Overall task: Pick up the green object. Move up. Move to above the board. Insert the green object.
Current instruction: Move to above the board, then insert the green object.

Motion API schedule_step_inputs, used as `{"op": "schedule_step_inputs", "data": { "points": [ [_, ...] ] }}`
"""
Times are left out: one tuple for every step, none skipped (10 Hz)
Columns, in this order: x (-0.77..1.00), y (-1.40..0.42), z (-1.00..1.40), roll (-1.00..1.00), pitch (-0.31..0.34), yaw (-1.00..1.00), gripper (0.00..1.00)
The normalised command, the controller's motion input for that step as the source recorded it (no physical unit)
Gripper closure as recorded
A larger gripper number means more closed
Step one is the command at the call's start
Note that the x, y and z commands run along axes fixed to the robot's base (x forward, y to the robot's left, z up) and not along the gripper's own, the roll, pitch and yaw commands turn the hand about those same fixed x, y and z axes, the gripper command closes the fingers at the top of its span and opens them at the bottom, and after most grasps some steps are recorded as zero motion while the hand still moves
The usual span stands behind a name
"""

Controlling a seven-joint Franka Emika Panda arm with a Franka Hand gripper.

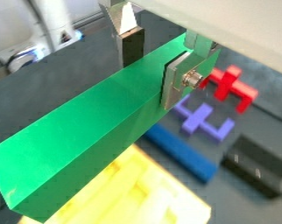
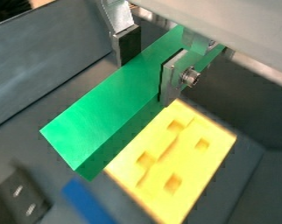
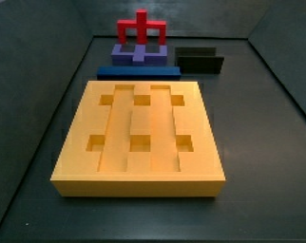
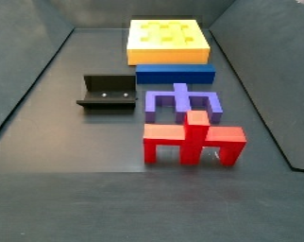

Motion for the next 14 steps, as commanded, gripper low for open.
{"op": "schedule_step_inputs", "data": {
  "points": [
    [0.28,-0.39,0.07,0.03,0.154,0.01,1.00],
    [0.15,-0.22,0.06,0.02,0.092,0.01,1.00],
    [0.10,-0.17,0.05,0.03,0.059,0.01,1.00],
    [0.05,0.00,-0.05,0.04,0.004,0.00,1.00],
    [0.08,0.00,-0.27,0.16,0.019,0.08,1.00],
    [-0.33,0.03,-0.90,0.12,-0.179,0.18,1.00],
    [-0.49,0.04,-0.96,0.11,-0.164,0.23,1.00],
    [-0.46,0.01,-0.97,0.07,-0.170,0.27,1.00],
    [-0.43,0.00,-0.94,0.05,-0.177,0.29,1.00],
    [-0.36,0.00,-0.91,0.04,-0.190,0.18,1.00],
    [-0.29,-0.11,-0.84,0.07,-0.229,0.00,1.00],
    [-0.25,-0.10,-0.78,0.07,-0.259,0.00,1.00],
    [-0.03,-0.21,-0.84,0.11,-0.211,0.00,1.00],
    [0.00,-0.25,-0.89,0.13,-0.167,0.00,1.00]
  ]
}}
